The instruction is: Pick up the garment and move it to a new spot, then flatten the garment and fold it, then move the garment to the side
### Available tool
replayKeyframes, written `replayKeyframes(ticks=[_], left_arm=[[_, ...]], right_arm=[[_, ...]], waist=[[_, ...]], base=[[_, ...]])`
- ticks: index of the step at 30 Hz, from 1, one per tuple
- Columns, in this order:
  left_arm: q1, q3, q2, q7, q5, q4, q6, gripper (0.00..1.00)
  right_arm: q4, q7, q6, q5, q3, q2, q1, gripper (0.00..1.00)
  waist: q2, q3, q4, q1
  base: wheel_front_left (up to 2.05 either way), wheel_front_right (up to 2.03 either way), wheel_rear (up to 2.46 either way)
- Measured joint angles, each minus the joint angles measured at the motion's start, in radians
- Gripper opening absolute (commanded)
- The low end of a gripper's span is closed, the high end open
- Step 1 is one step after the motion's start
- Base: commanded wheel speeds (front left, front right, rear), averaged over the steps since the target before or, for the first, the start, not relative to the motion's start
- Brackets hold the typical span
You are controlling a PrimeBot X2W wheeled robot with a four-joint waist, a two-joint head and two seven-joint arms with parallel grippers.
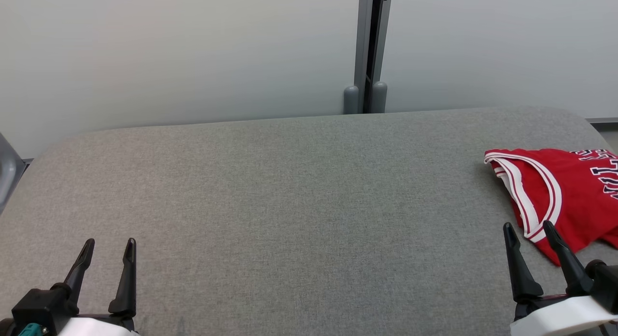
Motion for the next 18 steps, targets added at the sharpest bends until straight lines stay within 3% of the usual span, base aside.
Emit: replayKeyframes(ticks=[4,5,10,18], left_arm=[[0.000,-0.002,0.002,0.002,0.000,0.001,0.001,1.00],[0.001,-0.003,0.000,0.003,0.000,0.005,0.001,0.00],[0.032,-0.021,-0.043,0.006,-0.003,0.046,0.000,0.00],[0.027,-0.034,-0.068,-0.001,-0.131,0.058,-0.015,0.00]], right_arm=[[0.001,0.000,0.000,0.006,-0.001,0.001,0.001,1.00],[0.006,0.000,0.000,0.007,0.000,0.001,0.001,0.00],[0.054,0.006,0.000,0.011,0.001,0.017,0.022,0.00],[0.103,0.064,0.000,0.146,-0.040,0.016,-0.005,0.00]], waist=[[0.0000,-0.005,0.005,0.0000],[0.0000,-0.005,0.005,0.0000],[0.0000,-0.005,0.005,0.0000],[0.0000,-0.001,0.003,0.0000]], base=[[0.00,0.00,0.00],[0.00,0.00,0.00],[0.00,0.00,0.00],[0.00,0.00,0.00]])
